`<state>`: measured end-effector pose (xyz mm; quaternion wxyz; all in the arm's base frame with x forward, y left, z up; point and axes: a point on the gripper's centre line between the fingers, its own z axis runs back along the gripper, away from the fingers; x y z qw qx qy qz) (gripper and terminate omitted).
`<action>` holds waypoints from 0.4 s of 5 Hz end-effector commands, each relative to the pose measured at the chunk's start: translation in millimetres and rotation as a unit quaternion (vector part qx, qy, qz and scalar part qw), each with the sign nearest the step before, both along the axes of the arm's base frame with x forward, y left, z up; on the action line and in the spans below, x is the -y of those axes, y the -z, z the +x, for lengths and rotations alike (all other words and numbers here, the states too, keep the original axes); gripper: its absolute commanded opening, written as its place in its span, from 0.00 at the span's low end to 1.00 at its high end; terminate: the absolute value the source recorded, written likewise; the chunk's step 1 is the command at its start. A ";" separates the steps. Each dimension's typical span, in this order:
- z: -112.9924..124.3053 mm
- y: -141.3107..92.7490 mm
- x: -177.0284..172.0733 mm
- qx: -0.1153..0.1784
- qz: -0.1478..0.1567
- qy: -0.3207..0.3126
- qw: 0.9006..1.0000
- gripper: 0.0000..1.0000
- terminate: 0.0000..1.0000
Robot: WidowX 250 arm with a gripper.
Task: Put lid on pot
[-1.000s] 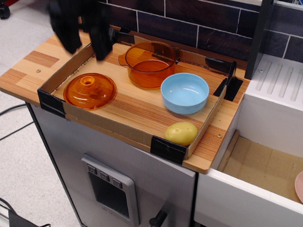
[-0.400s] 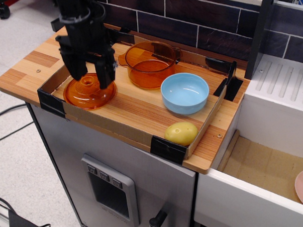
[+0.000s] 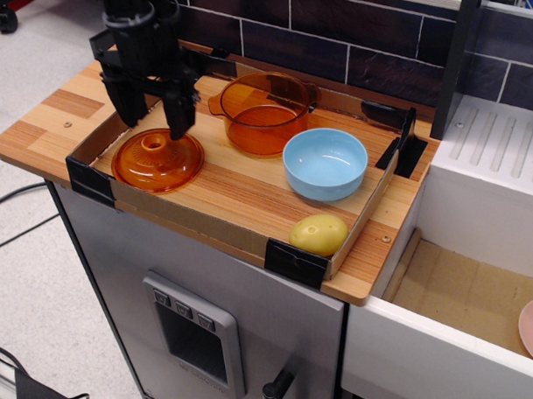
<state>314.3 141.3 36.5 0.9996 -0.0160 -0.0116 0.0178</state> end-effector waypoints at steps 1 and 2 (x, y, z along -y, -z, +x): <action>6.0 -10.6 -7.4 0.025 0.018 0.006 1.000 1.00 0.00; 3.3 -6.4 -2.4 0.022 0.021 0.009 1.000 1.00 0.00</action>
